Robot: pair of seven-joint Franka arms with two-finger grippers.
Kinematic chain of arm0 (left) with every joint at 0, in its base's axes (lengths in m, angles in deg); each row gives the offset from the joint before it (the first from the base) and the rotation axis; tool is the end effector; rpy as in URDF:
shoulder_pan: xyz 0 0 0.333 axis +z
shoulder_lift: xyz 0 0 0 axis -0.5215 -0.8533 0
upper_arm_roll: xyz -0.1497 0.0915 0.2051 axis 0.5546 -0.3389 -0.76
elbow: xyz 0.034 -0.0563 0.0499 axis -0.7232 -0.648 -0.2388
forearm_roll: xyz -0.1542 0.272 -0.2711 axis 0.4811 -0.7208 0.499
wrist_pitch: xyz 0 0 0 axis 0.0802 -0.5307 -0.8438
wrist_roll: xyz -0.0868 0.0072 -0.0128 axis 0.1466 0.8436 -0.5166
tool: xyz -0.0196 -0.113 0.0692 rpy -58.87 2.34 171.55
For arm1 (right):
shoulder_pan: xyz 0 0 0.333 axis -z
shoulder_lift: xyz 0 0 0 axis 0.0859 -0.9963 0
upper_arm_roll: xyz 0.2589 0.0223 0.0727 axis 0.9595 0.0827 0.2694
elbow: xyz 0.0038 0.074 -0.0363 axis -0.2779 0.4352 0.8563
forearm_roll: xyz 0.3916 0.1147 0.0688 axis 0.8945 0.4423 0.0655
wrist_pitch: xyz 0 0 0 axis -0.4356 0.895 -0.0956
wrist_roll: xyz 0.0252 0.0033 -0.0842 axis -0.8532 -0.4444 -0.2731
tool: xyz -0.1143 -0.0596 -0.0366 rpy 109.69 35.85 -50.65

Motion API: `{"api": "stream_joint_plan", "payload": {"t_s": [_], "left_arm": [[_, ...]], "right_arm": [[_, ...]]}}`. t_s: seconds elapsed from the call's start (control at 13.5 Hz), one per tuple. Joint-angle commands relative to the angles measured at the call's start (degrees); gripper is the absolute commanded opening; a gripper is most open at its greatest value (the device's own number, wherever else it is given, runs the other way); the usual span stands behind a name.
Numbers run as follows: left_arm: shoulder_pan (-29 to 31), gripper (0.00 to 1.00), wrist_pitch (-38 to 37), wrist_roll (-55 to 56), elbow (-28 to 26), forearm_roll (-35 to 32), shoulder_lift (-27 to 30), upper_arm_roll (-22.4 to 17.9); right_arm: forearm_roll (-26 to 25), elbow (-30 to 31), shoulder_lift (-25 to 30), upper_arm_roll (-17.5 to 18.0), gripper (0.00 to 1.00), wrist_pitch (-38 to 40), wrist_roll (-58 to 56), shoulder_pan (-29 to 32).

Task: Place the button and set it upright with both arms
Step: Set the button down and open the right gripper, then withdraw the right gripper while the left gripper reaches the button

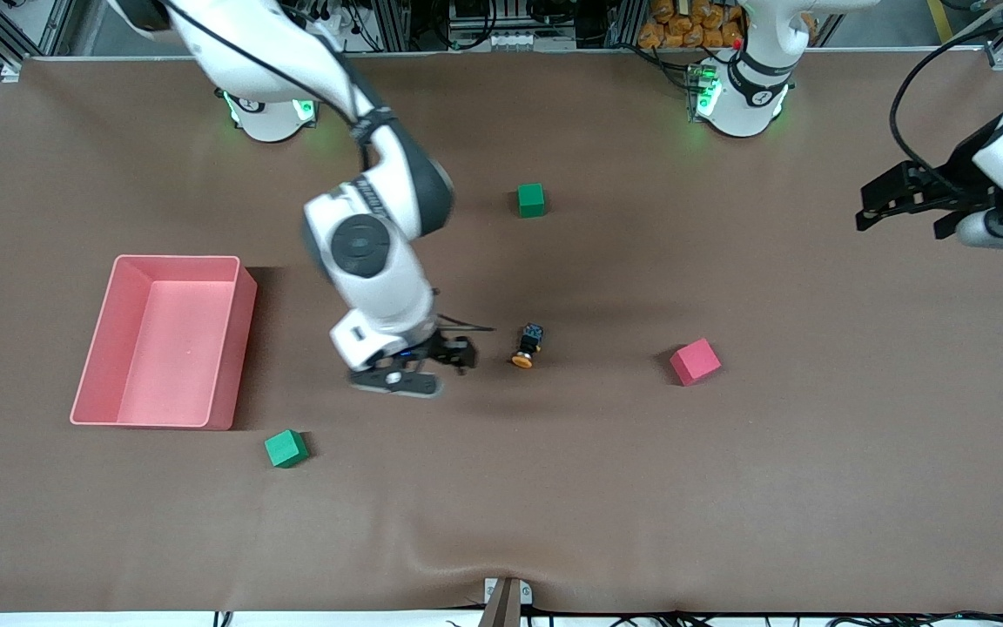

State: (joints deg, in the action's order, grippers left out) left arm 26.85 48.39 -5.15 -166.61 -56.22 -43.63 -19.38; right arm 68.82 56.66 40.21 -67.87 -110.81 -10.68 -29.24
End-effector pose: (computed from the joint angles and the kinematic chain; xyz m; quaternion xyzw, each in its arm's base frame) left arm 0.5771 -0.0792 0.5639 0.9981 -0.0448 -0.0167 0.0400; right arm 0.6294 0.3659 0.2943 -0.9950 0.0696 -0.0555 0.0448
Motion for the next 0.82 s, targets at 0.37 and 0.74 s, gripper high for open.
{"api": "stream_joint_plan", "payload": {"t_s": [0.37, 0.74], "left_arm": [[-5.8, 1.00, -0.8, -2.0, 4.4, 0.3, -7.8, -0.2], [-11.1, 1.00, -0.8, -1.3, 8.4, 0.2, -14.6, -0.6]], "right_arm": [[-1.7, 28.6, 23.4, 0.5, 1.00, -3.7, -14.8, 11.6], [-1.6, 41.2, 34.6, 0.5, 1.00, -7.6, -30.7, 22.9]]}}
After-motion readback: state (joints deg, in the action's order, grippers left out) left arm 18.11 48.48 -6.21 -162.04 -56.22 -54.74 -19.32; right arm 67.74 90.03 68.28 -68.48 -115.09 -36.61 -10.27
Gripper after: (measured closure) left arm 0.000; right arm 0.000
